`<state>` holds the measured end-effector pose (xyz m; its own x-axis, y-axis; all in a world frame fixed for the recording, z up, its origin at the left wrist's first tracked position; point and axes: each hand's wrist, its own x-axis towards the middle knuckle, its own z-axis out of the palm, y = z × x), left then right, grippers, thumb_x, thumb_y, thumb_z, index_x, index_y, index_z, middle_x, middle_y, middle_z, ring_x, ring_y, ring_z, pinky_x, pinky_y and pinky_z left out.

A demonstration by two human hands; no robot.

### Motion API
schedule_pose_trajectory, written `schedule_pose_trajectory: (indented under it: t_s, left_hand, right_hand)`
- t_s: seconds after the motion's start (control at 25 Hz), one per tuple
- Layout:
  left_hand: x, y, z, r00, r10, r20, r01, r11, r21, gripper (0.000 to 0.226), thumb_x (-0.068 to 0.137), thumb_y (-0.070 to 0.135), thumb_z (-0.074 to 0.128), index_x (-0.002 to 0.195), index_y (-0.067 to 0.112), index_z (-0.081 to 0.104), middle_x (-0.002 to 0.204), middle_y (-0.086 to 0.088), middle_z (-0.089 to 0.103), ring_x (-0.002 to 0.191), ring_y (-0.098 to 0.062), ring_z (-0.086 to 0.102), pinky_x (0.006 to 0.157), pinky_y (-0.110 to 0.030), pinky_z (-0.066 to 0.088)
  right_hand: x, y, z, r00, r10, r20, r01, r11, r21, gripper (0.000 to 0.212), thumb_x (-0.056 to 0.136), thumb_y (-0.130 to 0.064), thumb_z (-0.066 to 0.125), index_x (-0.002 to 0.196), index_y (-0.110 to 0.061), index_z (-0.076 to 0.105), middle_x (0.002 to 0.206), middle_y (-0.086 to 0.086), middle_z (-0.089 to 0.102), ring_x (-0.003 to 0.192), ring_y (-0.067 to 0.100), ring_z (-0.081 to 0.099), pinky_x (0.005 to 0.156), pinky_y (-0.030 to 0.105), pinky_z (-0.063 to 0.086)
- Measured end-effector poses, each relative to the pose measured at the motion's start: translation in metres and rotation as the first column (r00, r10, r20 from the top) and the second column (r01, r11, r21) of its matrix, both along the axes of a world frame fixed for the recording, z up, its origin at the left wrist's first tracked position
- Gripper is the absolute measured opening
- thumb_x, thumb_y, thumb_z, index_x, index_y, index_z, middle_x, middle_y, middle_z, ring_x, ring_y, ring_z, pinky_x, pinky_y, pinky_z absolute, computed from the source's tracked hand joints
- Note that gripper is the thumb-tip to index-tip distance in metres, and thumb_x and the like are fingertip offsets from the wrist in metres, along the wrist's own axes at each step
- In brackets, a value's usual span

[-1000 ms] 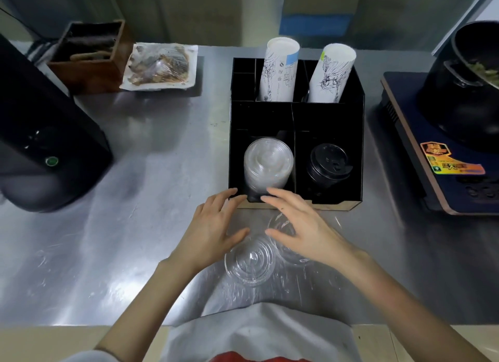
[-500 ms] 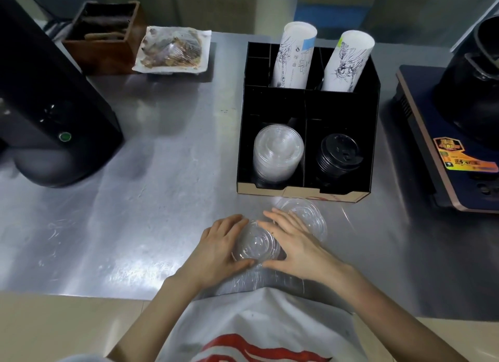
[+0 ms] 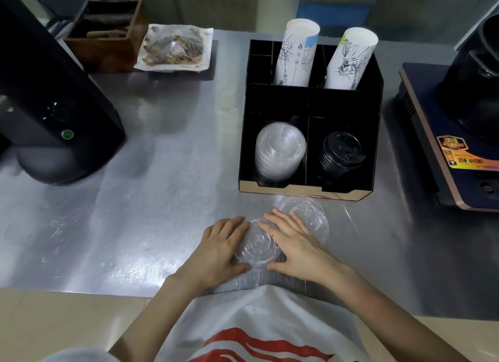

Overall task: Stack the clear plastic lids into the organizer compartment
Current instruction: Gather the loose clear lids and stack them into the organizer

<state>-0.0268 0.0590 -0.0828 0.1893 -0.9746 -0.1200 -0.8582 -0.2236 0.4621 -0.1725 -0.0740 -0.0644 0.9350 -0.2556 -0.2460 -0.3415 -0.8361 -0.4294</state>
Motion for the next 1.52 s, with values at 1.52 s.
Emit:
schedule_pose_trajectory:
  t_s: [1.52]
  left_hand:
    - [0.053,-0.108,0.091,0.988,-0.130,0.079,0.141,0.976,-0.168,0.081,0.069,0.054,0.039,0.134,0.007,0.029,0.143,-0.020,0.031,0.126,-0.035,0.036,0.096,-0.039,0.026]
  right_hand:
    - [0.033,-0.092,0.081,0.953,-0.171,0.251,0.176,0.984,0.003,0.074,0.077,-0.038,0.065,0.136,-0.018,0.026,0.151,0.003,0.020,0.135,0.005,0.002,0.113,0.029,0.004]
